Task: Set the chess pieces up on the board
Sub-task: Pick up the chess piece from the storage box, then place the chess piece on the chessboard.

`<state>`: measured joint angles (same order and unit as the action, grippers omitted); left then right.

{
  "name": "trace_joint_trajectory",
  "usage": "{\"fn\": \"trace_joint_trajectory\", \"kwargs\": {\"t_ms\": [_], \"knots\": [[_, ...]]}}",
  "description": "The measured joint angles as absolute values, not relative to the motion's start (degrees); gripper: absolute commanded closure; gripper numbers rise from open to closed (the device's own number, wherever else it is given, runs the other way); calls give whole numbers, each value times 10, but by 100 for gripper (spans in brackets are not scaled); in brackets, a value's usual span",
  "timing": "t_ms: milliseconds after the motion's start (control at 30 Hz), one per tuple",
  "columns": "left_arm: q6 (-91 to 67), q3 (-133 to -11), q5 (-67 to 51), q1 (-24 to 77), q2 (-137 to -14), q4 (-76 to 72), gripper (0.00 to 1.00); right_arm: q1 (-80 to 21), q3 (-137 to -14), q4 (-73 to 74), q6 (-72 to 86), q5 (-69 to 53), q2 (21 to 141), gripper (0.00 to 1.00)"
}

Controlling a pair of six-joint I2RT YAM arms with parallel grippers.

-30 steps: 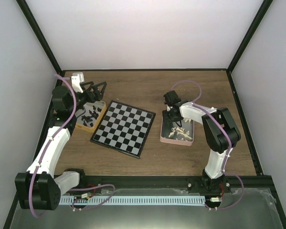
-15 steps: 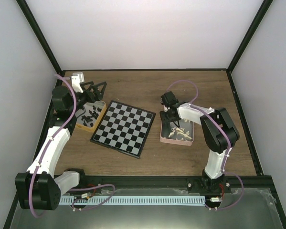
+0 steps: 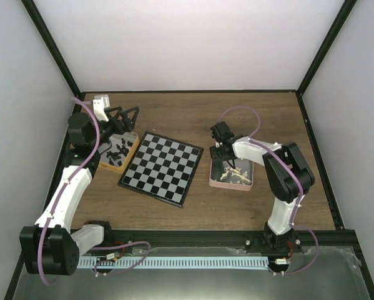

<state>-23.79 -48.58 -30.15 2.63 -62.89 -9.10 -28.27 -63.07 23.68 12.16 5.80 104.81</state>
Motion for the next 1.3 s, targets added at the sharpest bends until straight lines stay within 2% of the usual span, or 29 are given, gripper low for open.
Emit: {"fn": "trace_joint_trajectory", "kwargs": {"t_ms": [133, 367, 533, 767, 900, 1133, 1300], "knots": [[-244, -484, -300, 26, -629, -91, 0, -283, -597, 229, 135, 67, 1014, 87], [-286, -463, -306, 32, -635, -79, 0, -283, -500, 149, 157, 39, 845, 87], [-336, -455, -328, 65, -648, -81, 0, -283, -477, 66, 161, -88, 766, 87], [-406, -434, -372, 154, -683, -105, 1, -288, -465, -93, 203, -312, 769, 87], [-479, -417, -418, 159, -722, -146, 14, -317, -470, -155, 204, -372, 801, 87], [-580, -410, -466, 161, -757, -188, 43, -356, -507, -163, 179, -378, 854, 87], [-596, -414, -484, 170, -767, -188, 51, -359, -528, -163, 172, -363, 871, 87]]}}
